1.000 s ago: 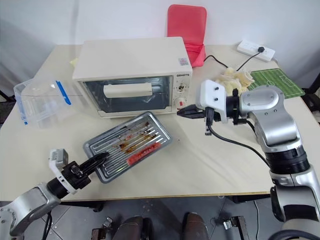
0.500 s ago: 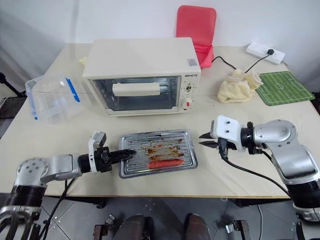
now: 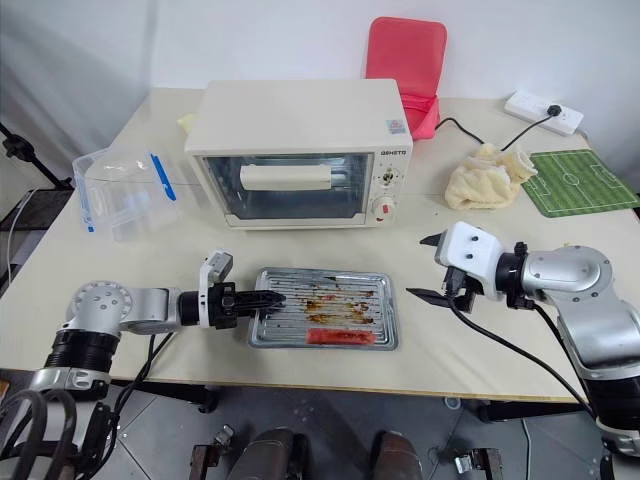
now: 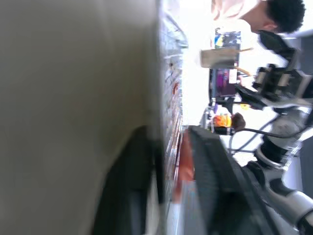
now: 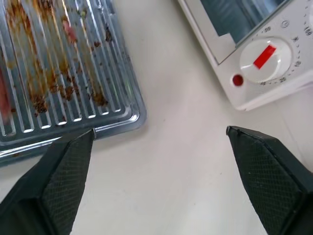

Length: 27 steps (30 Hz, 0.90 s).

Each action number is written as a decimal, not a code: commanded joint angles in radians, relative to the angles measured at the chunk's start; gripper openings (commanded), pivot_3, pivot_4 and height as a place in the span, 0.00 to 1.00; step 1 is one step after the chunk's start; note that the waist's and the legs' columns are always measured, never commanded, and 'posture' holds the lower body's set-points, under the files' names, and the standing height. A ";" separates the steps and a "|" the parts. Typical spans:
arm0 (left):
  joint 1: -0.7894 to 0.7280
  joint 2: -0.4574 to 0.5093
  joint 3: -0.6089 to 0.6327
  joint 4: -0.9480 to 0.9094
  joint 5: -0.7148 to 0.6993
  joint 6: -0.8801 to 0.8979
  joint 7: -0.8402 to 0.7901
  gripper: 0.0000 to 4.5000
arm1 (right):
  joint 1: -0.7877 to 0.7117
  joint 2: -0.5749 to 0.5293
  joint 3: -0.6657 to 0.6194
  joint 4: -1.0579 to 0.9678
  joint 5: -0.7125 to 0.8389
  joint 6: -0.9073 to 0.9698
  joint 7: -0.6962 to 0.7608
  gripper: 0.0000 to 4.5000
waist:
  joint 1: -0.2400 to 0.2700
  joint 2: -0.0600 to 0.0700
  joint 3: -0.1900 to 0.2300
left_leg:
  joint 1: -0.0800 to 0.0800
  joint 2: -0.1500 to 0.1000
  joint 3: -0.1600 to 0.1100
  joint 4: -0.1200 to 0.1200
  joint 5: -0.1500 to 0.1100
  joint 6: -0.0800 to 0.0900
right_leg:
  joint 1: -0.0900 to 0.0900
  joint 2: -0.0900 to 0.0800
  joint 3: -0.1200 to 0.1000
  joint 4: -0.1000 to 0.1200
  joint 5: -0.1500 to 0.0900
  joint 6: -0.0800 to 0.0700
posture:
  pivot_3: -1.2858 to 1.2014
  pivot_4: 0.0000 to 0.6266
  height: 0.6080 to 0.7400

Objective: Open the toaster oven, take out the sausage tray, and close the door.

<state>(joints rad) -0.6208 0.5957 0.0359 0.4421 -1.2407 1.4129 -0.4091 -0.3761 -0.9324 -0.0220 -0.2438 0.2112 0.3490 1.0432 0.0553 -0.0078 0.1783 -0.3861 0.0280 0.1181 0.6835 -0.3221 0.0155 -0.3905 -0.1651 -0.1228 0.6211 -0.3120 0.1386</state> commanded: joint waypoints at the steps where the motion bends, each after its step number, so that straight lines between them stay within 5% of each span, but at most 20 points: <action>1: -0.023 0.005 0.011 0.072 0.129 -0.048 -0.037 0.52 | -0.038 -0.004 -0.018 0.004 -0.001 -0.027 -0.005 1.00 | -0.003 0.000 0.000 | 0.000 0.000 0.000 0.000 0.000 0.000 | 0.000 0.000 0.000 0.000 0.000 0.000 | 0.52 0.24 1.00; 9: -0.015 0.115 -0.003 -0.047 0.311 -0.235 -0.240 0.99 | -0.082 -0.007 0.017 0.068 0.000 -0.069 0.045 1.00 | -0.031 0.000 0.000 | 0.001 0.001 0.000 0.000 0.001 -0.001 | -0.001 0.001 0.000 0.001 0.001 -0.001 | 0.52 0.24 1.00; 14: 0.090 0.232 0.021 -0.206 0.466 -0.609 -0.520 1.00 | -0.100 -0.003 0.037 0.134 0.007 -0.109 0.106 1.00 | -0.063 -0.001 0.001 | 0.000 0.004 0.002 -0.006 0.001 -0.004 | -0.005 0.003 0.001 0.002 0.001 -0.002 | 0.52 0.24 1.00; 18: 0.245 0.258 0.085 -0.270 0.661 -1.100 -0.658 1.00 | -0.101 0.010 0.033 0.207 0.019 -0.134 0.131 1.00 | -0.059 -0.001 0.001 | -0.003 0.003 0.003 -0.008 -0.001 -0.003 | -0.007 0.003 -0.002 0.000 0.001 -0.001 | 0.52 0.24 1.00; 27: 0.418 0.244 0.196 -0.271 0.649 -1.208 -0.805 1.00 | 0.026 0.015 -0.027 0.293 -0.003 -0.237 0.064 1.00 | -0.055 -0.002 0.002 | -0.005 0.004 0.005 -0.005 -0.003 -0.001 | -0.005 0.001 -0.008 -0.001 0.001 0.000 | 0.52 0.24 1.00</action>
<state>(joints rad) -0.2059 0.8420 0.1939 0.2032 -0.5794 0.2152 -1.2057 -0.3601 -0.9198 -0.0010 0.0522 0.2050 0.1474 1.1246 0.0002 -0.0095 0.1799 -0.3915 0.0315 0.1227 0.6782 -0.3247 0.0142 -0.3957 -0.1646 -0.1312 0.6204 -0.3105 0.1383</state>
